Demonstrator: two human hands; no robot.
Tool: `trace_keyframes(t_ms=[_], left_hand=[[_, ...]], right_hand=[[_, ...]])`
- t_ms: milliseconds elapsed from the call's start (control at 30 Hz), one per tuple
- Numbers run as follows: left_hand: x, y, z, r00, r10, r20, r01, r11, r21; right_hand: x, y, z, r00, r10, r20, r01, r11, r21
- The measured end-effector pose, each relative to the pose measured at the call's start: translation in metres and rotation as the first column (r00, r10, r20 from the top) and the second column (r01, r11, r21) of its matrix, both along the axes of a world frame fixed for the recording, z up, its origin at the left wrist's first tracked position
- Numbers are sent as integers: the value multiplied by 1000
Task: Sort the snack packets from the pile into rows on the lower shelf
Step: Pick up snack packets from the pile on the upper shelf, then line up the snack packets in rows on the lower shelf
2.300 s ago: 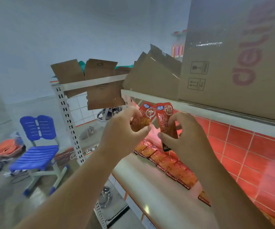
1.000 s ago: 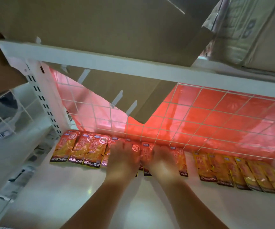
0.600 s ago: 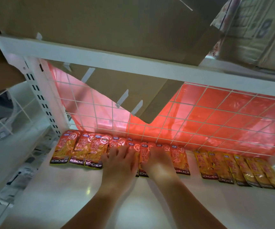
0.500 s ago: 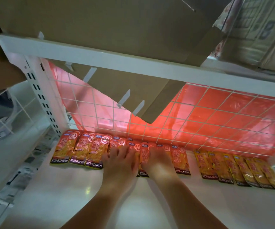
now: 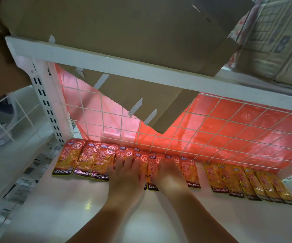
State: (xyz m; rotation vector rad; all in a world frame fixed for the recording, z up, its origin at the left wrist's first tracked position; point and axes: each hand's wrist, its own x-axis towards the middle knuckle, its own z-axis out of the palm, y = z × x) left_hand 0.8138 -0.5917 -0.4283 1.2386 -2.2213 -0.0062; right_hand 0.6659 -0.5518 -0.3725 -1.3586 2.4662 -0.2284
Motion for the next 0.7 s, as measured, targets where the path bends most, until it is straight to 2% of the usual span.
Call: trace_keyframes(t_ms=[167,233,300,400,500,600,700], left_hand=[[5,3,14,998,-49,-36,51,996,77],[5,4,28,985,-106,-137,124,984,129],[2,5,51,947,-181,-266,232,957,175],[-11,11,101,876,-279,-393,373,909,185],[-25,20,151,796,-383,-469,490,862,127],[-39,37,199,725,-458,-514,579,809,95],[-53,66,248,626,-572,-530,662,749,-27]], right_hand=[[-6,9,19,1000,-22,0,22,994,-111],[-10,16,34,1000,-15,-23,11,986,-167],[-12,23,53,999,-8,-34,-2,956,-292],[-18,40,87,998,46,49,-18,883,-469],[-26,61,129,987,112,113,-23,801,-598],[-34,88,173,985,142,95,-29,688,-725],[-46,129,214,992,127,26,-55,594,-802]])
